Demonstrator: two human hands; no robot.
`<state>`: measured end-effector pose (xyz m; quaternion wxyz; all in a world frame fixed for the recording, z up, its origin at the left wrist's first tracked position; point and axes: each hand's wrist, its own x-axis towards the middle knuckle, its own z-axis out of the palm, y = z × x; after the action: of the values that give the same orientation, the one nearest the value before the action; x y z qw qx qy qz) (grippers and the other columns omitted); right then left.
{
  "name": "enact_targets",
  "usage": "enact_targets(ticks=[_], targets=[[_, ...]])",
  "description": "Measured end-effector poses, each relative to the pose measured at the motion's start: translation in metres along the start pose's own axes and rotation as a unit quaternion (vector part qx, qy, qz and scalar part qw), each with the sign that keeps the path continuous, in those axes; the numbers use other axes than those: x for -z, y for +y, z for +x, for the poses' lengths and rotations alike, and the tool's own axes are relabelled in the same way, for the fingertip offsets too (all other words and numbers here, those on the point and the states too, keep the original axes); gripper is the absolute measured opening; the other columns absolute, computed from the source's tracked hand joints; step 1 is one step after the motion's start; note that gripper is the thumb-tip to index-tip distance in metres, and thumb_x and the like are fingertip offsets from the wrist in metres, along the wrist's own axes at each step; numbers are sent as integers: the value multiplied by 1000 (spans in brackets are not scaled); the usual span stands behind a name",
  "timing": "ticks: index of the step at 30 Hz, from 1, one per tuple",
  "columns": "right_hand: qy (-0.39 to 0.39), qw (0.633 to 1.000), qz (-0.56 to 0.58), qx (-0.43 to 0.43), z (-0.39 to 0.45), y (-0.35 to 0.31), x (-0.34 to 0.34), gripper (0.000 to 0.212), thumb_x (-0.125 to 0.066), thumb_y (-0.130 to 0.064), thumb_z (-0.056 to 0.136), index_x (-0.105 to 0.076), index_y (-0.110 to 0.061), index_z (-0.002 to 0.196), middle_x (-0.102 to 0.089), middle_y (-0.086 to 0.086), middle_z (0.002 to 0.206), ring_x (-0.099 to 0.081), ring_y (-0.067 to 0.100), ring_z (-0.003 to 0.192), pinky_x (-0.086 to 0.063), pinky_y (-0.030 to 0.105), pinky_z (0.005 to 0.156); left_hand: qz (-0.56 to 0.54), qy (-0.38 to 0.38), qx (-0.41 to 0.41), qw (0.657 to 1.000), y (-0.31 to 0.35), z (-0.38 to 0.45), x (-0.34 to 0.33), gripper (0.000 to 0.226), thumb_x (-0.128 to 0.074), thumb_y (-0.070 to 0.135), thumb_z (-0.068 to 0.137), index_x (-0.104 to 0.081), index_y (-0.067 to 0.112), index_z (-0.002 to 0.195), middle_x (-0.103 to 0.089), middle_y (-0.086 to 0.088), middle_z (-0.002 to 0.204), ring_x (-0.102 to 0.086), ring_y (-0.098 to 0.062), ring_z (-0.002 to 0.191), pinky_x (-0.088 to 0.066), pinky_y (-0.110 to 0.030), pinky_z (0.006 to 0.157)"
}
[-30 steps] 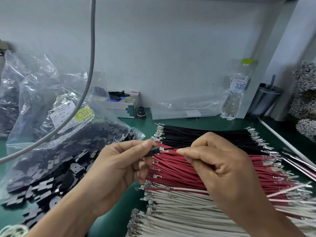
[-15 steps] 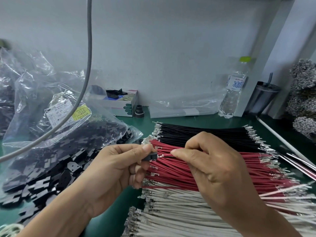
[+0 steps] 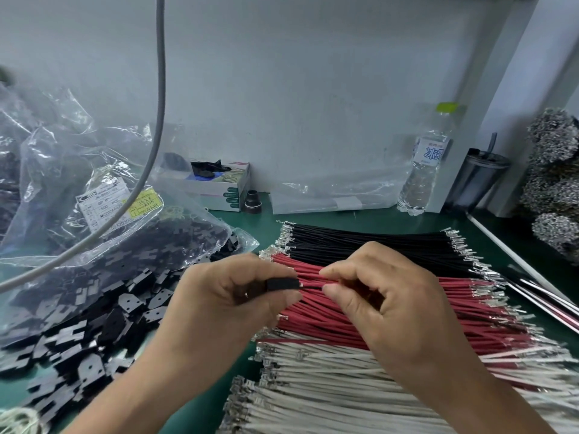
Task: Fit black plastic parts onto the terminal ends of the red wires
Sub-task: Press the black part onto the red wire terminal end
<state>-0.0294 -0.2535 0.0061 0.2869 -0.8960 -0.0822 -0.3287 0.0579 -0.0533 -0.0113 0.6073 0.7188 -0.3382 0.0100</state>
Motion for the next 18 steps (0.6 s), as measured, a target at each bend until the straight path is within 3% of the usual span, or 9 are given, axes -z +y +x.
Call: enact_targets(ticks=[2, 9, 14, 18], targets=[[-3, 1000, -4, 5, 0, 0, 1, 5, -71, -23, 90, -76, -23, 88, -62, -16, 85, -64, 7, 83, -47, 17, 70, 18, 8, 13, 1000, 0, -1, 1, 18, -86, 32, 72, -82, 37, 89, -75, -3, 69, -69, -18, 51, -61, -31, 53], [4, 999, -33, 28, 0, -11, -6, 14, -63, -30, 93, -73, -21, 88, -60, -15, 84, -60, 5, 79, -46, 18, 68, -112, -9, 58, 992, 1, -2, -4, 11, -84, 18, 75, -84, 21, 86, -74, -11, 65, -66, -23, 44, -53, -27, 45], [-20, 994, -104, 25, 2, -5, 12, 13, -64, -41, 89, -74, -32, 86, -59, -22, 82, -59, 2, 79, -49, 22, 64, -82, -34, 52, 995, 1, 0, -5, 12, -88, 26, 77, -83, 25, 88, -76, -8, 69, -67, -22, 44, -48, -21, 45], [-22, 981, -179, 67, -4, -12, 25, 6, -72, -36, 83, -71, -30, 83, -54, -17, 86, -50, 9, 81, -42, 24, 58, -71, -2, 55, 996, -2, 0, -8, 9, -84, 28, 76, -83, 27, 85, -73, -5, 62, -64, -21, 41, -45, -18, 44]])
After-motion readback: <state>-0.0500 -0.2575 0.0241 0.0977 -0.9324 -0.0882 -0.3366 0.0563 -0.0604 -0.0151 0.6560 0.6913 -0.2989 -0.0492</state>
